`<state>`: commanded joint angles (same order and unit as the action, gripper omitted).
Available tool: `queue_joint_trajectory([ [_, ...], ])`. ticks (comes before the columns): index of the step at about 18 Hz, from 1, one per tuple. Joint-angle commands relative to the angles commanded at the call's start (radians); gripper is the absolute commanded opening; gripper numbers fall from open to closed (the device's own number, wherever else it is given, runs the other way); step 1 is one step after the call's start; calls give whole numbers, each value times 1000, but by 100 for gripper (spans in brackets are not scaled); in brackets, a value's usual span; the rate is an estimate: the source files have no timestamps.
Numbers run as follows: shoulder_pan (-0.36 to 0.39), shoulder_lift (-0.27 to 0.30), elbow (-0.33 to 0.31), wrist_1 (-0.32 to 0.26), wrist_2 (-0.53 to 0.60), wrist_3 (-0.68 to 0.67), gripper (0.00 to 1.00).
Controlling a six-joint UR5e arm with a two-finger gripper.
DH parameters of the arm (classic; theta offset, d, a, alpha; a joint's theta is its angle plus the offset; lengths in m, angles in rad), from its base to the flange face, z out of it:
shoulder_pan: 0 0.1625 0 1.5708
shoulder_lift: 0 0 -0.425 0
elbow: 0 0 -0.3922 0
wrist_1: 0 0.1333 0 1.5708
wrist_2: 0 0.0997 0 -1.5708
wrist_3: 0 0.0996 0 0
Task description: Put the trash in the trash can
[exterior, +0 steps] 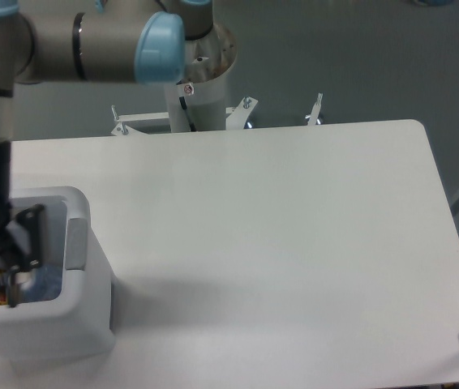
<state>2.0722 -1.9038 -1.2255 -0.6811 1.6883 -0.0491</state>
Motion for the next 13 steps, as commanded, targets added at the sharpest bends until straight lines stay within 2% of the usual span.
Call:
queue_joint_trajectory([
  [2,49,3,-22,-3,98,85,100],
  [4,97,6,-46,-26,174,229,100],
  [6,155,12,-72,-57,208,354,100],
  [8,202,14,-84,-107,209,483,100],
  [11,272,46,-89,-245,195,682,100],
  [13,305,52,-95,-273,192,721,100],
])
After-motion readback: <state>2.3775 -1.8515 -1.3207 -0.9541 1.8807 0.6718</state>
